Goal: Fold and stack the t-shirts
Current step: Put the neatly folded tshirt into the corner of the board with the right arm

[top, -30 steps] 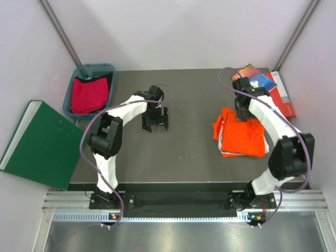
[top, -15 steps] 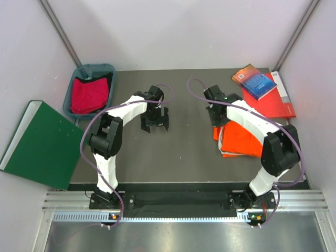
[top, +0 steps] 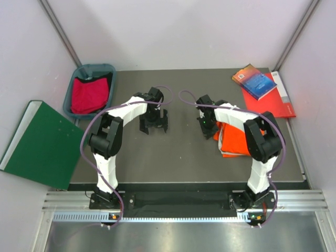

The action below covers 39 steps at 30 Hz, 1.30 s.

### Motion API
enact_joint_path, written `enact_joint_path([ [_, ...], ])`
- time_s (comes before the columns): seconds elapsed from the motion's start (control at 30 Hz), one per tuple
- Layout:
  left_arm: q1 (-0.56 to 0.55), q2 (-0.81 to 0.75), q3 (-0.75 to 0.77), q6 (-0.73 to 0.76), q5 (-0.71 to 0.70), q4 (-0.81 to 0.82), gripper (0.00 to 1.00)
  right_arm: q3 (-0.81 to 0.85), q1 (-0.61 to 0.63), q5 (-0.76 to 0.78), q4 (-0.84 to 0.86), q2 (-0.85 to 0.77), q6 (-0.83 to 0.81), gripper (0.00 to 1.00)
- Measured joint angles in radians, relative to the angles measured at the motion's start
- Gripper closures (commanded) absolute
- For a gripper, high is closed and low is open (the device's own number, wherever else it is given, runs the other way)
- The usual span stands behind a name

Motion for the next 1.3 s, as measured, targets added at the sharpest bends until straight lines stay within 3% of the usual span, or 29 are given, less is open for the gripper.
enact_joint_path([
  [0.33, 0.000, 0.000, -0.011, 0.013, -0.010, -0.003, 0.01, -0.013, -0.035, 0.060, -0.007, 0.022, 0.044, 1.00],
  [0.8, 0.000, 0.000, -0.003, 0.029, -0.010, -0.011, 0.01, -0.145, -0.342, 0.204, -0.041, -0.071, 0.032, 1.00],
  [1.03, 0.000, 0.006, 0.021, 0.040, -0.010, -0.016, 0.01, -0.170, -0.397, 0.320, -0.091, -0.071, 0.035, 1.00],
  [1.3, 0.000, 0.017, 0.029, 0.044, -0.010, -0.020, 0.01, -0.094, -0.426, 0.318, -0.144, -0.018, 0.019, 1.00],
])
